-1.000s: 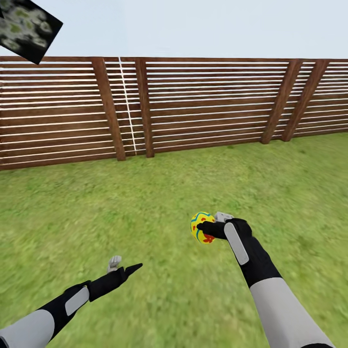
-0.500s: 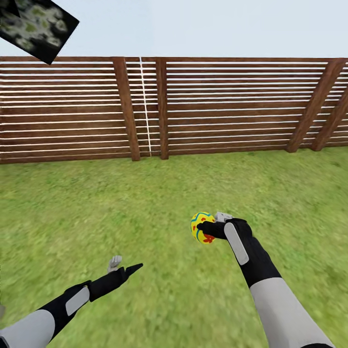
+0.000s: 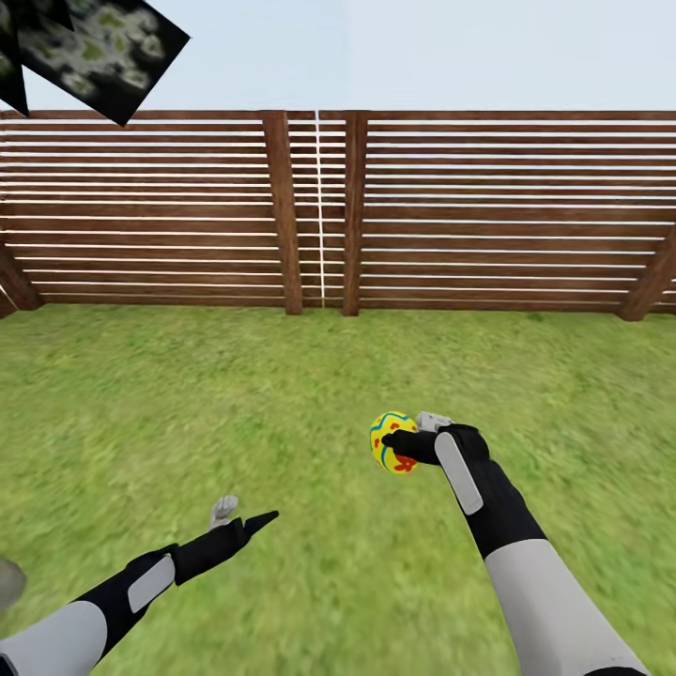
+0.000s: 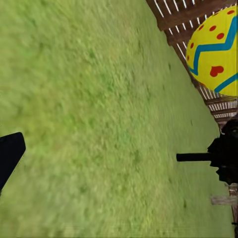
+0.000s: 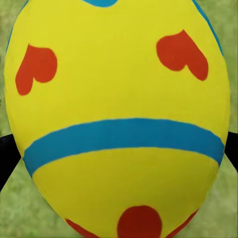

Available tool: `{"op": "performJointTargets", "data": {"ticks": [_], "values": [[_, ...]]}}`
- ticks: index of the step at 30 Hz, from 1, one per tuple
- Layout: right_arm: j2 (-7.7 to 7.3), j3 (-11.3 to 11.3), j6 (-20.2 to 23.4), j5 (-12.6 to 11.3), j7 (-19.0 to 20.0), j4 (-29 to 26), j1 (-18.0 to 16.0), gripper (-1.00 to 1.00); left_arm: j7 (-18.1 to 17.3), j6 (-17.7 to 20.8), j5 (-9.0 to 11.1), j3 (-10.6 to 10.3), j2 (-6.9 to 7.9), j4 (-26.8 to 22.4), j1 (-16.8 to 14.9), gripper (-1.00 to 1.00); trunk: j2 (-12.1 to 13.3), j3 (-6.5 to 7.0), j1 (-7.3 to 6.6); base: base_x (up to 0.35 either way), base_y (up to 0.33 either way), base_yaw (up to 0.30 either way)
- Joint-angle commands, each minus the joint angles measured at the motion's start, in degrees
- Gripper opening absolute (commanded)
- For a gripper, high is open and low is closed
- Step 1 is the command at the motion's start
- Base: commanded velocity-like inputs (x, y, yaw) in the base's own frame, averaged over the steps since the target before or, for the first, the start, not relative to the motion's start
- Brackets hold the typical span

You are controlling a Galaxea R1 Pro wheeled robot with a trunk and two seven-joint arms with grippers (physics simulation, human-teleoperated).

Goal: Take the three Easter eggs out of the wicker basket on the lawn in the garden, then place them on the lawn next to a single tree (choose any tree) so that all three eggs are next to the same tree and none are left in the basket.

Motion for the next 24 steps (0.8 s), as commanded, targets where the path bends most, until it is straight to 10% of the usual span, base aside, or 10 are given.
{"op": "performJointTargets", "data": {"ticks": [1,24], "values": [[-0.02,0.05,0.11,-0.64,-0.59,-0.07,-0.03,-1.00,-0.14,0.59,0.60,-0.31,0.03,-0.02,-0.07,1.00,-0.03,-0.05,0.03,0.297,-0.212,0.276],[0.06,0.05,0.20,-0.73,-0.59,-0.15,0.00,-1.00,-0.35,0.59,0.60,-0.29,0.04,-0.03,-0.07,1.00,-0.03,-0.05,0.03,0.294,-0.215,0.195]]}}
